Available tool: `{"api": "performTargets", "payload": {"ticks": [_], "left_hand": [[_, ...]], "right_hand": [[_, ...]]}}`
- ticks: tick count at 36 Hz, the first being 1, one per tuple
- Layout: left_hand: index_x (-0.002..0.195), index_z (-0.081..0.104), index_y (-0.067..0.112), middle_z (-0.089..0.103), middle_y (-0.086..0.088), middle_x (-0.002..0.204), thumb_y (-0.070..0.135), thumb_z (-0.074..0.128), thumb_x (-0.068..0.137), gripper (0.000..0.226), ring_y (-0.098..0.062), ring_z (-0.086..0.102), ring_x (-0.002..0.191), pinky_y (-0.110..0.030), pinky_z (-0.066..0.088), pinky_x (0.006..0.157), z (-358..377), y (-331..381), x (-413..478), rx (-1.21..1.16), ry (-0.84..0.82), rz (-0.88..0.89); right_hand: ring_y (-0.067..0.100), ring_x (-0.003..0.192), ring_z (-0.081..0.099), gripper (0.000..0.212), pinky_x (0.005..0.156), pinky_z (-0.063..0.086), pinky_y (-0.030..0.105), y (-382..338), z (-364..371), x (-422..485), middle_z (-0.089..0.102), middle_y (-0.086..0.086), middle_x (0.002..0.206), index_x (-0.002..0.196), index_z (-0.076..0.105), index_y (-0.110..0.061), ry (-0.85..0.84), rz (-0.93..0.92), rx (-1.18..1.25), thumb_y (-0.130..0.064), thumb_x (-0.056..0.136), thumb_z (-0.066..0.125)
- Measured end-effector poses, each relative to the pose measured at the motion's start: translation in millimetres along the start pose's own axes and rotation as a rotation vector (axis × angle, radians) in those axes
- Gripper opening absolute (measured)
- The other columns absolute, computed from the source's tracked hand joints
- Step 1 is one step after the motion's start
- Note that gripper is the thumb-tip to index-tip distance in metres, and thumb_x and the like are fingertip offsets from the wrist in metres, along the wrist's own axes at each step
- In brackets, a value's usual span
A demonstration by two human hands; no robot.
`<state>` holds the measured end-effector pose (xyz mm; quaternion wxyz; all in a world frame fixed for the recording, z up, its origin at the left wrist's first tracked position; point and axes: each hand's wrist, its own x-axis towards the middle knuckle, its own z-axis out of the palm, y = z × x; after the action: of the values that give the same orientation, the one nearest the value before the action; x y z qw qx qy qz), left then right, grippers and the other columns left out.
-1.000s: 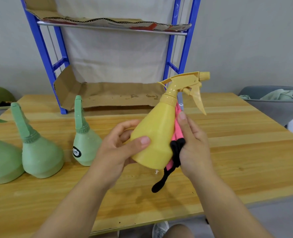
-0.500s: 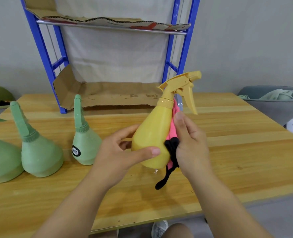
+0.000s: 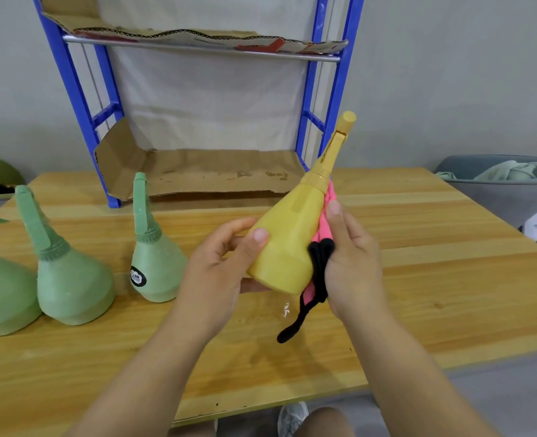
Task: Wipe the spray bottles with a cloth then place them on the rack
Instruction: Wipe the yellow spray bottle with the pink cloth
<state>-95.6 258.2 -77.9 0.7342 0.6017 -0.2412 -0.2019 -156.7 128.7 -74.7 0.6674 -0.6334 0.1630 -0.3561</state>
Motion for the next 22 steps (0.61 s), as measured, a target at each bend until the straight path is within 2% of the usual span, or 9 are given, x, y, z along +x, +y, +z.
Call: {"api": "performTargets", "payload": {"ticks": [2, 4, 6, 8, 11, 14, 16, 19, 22], "left_hand": [[0.107, 0.065, 0.023, 0.066, -0.009, 0.105, 0.04, 0.059, 0.071, 0.041, -0.007, 0.069, 0.079, -0.028, 0.057, 0.058, 0.4, -2.0, -0.1, 0.008, 0.016, 0.026], [0.106, 0.064, 0.029, 0.068, -0.004, 0.106, 0.042, 0.069, 0.069, 0.04, -0.007, 0.07, 0.082, -0.026, 0.057, 0.061, 0.1, -3.7, -1.0, 0.016, -0.016, 0.045], [0.109, 0.062, 0.037, 0.069, 0.008, 0.107, 0.048, 0.083, 0.057, 0.056, -0.007, 0.068, 0.091, -0.028, 0.058, 0.067, -1.6, -8.0, -0.6, 0.113, -0.038, 0.07], [0.112, 0.061, 0.037, 0.069, 0.014, 0.108, 0.047, 0.084, 0.045, 0.072, -0.006, 0.066, 0.098, -0.029, 0.058, 0.073, -2.0, -11.0, 0.5, 0.186, -0.035, 0.076], [0.109, 0.064, 0.029, 0.071, 0.01, 0.102, 0.042, 0.083, 0.045, 0.067, -0.008, 0.067, 0.094, -0.023, 0.055, 0.071, -3.0, -10.7, 0.9, 0.127, -0.075, 0.077], [0.108, 0.064, 0.021, 0.073, 0.008, 0.095, 0.039, 0.078, 0.05, 0.062, -0.008, 0.069, 0.087, -0.018, 0.052, 0.065, -4.0, -8.6, -0.4, 0.059, -0.154, 0.048], [0.109, 0.064, 0.018, 0.074, 0.006, 0.095, 0.035, 0.08, 0.049, 0.065, -0.008, 0.07, 0.086, -0.016, 0.052, 0.066, -5.0, -7.6, -0.2, 0.023, -0.195, 0.025], [0.11, 0.066, 0.021, 0.073, 0.001, 0.101, 0.049, 0.089, 0.041, 0.078, -0.014, 0.07, 0.092, -0.019, 0.053, 0.069, -6.4, -7.1, 1.7, -0.025, -0.219, -0.001], [0.104, 0.072, 0.027, 0.073, 0.0, 0.101, 0.057, 0.086, 0.043, 0.069, -0.016, 0.07, 0.092, -0.02, 0.053, 0.071, -6.3, -9.6, 2.5, -0.061, -0.197, -0.019]], "right_hand": [[0.015, 0.103, 0.066, 0.033, 0.094, 0.051, 0.039, 0.5, 0.6, -1.0, 0.073, -0.004, 0.104, 0.116, 0.067, -0.024, -0.001, -0.021, -0.056, -0.038, 0.098, 0.043], [0.01, 0.103, 0.065, 0.035, 0.094, 0.051, 0.037, -0.6, 1.0, -1.4, 0.072, -0.007, 0.106, 0.121, 0.064, -0.024, -0.007, -0.049, -0.093, -0.039, 0.098, 0.042], [0.006, 0.096, 0.065, 0.029, 0.089, 0.052, 0.036, -2.6, 0.8, -0.7, 0.072, -0.011, 0.098, 0.111, 0.066, -0.032, -0.013, -0.09, -0.142, -0.039, 0.099, 0.041], [0.011, 0.089, 0.066, 0.026, 0.088, 0.053, 0.041, -4.8, 0.0, 0.1, 0.071, -0.007, 0.087, 0.097, 0.067, -0.038, -0.008, -0.089, -0.168, -0.039, 0.099, 0.042], [0.028, 0.094, 0.067, 0.029, 0.089, 0.052, 0.052, -6.9, -2.9, 3.2, 0.073, 0.008, 0.09, 0.092, 0.073, -0.031, -0.022, -0.006, -0.075, -0.038, 0.097, 0.045], [0.025, 0.097, 0.07, 0.03, 0.094, 0.052, 0.05, -8.3, -7.3, 6.3, 0.076, 0.005, 0.094, 0.109, 0.071, -0.024, -0.039, 0.149, 0.062, -0.037, 0.096, 0.049], [0.026, 0.099, 0.07, 0.03, 0.096, 0.051, 0.05, -9.1, -9.8, 7.3, 0.075, 0.007, 0.098, 0.108, 0.072, -0.021, -0.055, 0.187, 0.113, -0.037, 0.096, 0.049], [0.031, 0.1, 0.068, 0.033, 0.096, 0.05, 0.052, -9.2, -10.9, 6.7, 0.074, 0.013, 0.101, 0.105, 0.073, -0.016, -0.057, 0.19, 0.13, -0.036, 0.097, 0.048], [0.029, 0.085, 0.068, 0.031, 0.087, 0.053, 0.05, -7.2, -11.7, 5.6, 0.072, 0.017, 0.089, 0.093, 0.075, -0.018, -0.016, 0.142, 0.08, -0.035, 0.096, 0.05]]}}
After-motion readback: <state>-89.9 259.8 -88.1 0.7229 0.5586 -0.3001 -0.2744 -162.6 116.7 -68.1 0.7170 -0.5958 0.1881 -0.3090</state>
